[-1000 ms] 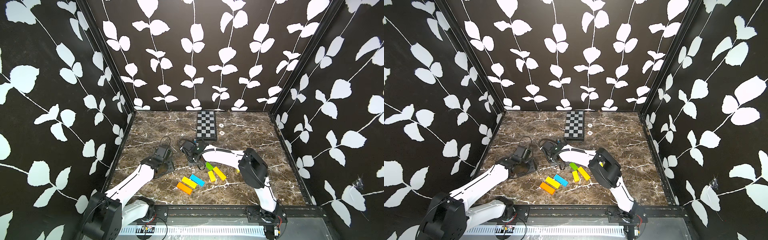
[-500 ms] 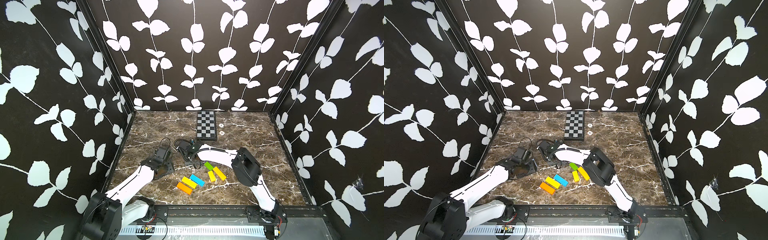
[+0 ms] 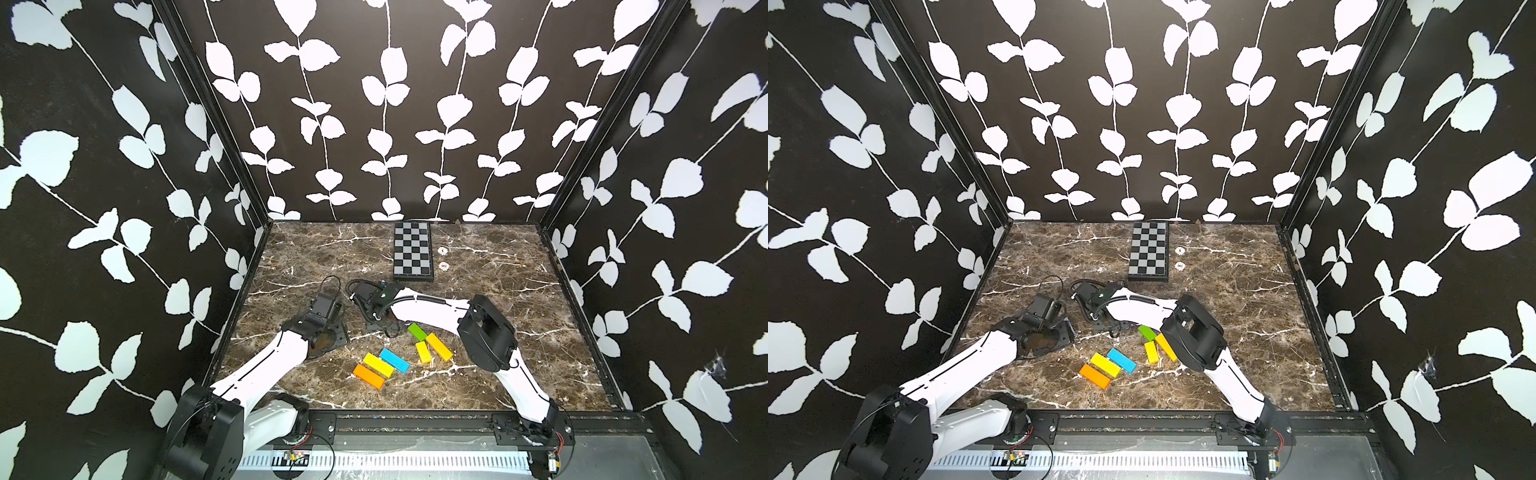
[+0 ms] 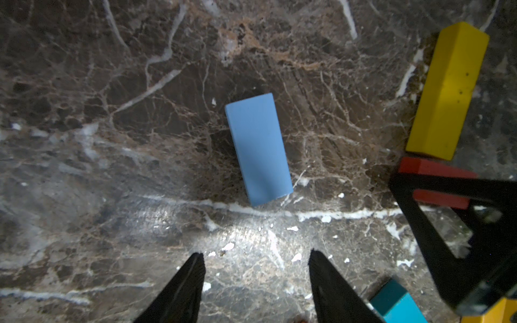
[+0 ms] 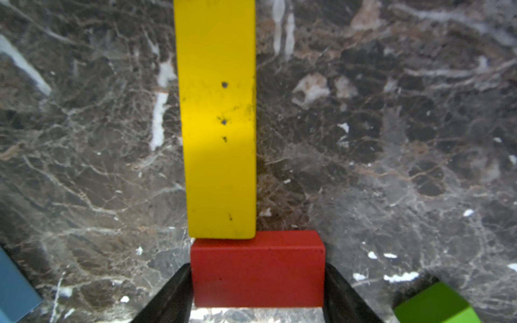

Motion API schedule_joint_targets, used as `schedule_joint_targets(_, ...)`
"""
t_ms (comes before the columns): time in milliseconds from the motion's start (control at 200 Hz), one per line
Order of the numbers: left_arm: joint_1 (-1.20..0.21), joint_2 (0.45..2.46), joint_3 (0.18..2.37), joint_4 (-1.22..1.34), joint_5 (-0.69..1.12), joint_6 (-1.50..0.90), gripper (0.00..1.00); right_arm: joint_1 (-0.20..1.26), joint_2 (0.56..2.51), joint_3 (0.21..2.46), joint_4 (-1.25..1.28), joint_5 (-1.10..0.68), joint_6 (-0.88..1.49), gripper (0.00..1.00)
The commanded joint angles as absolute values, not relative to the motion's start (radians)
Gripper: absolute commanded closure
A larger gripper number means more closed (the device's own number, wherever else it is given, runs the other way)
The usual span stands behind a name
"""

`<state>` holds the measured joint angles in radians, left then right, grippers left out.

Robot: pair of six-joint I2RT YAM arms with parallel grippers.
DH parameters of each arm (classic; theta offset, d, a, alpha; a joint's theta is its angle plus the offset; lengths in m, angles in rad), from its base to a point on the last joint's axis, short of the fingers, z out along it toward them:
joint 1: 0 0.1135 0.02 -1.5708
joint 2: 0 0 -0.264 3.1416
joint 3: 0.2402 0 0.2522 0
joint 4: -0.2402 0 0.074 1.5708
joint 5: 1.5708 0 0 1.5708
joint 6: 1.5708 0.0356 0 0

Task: Assemble the letter h with building blocks
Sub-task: Assemble the building block at the center of the board.

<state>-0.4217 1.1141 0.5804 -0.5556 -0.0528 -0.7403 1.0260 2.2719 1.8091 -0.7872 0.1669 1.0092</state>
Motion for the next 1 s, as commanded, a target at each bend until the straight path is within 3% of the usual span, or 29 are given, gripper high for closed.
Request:
schedule_joint_targets(0, -0.418, 1.100, 0.574, -0.570, -0.059, -0.732, 0.38, 1.029, 2.289, 1.825, -0.811, 0.167, 1.028, 0.36)
schedule_joint_targets(210, -0.419, 1.097, 0.578, -0.580, -0.065, -0.723, 0.37, 1.025, 2.304, 1.838, -0.813, 0.154, 1.038, 0.45)
schedule_joint_targets(395, -0.418, 1.097, 0.578, -0.580, -0.066, -0.719, 0.37, 1.019, 2.315, 1.849, -0.831, 0.157, 1.046, 0.46)
schedule_joint_targets(640, -0.418, 1.096, 0.581, -0.584, -0.063, -0.719, 0.36, 1.023, 2.271, 1.833, -0.801, 0.157, 1.018, 0.20)
schedule_joint_targets(996, -0.419, 1.062, 0.592, -0.614, -0.086, -0.719, 0.35, 1.031, 2.015, 1.661, -0.755, 0.206, 0.895, 0.10)
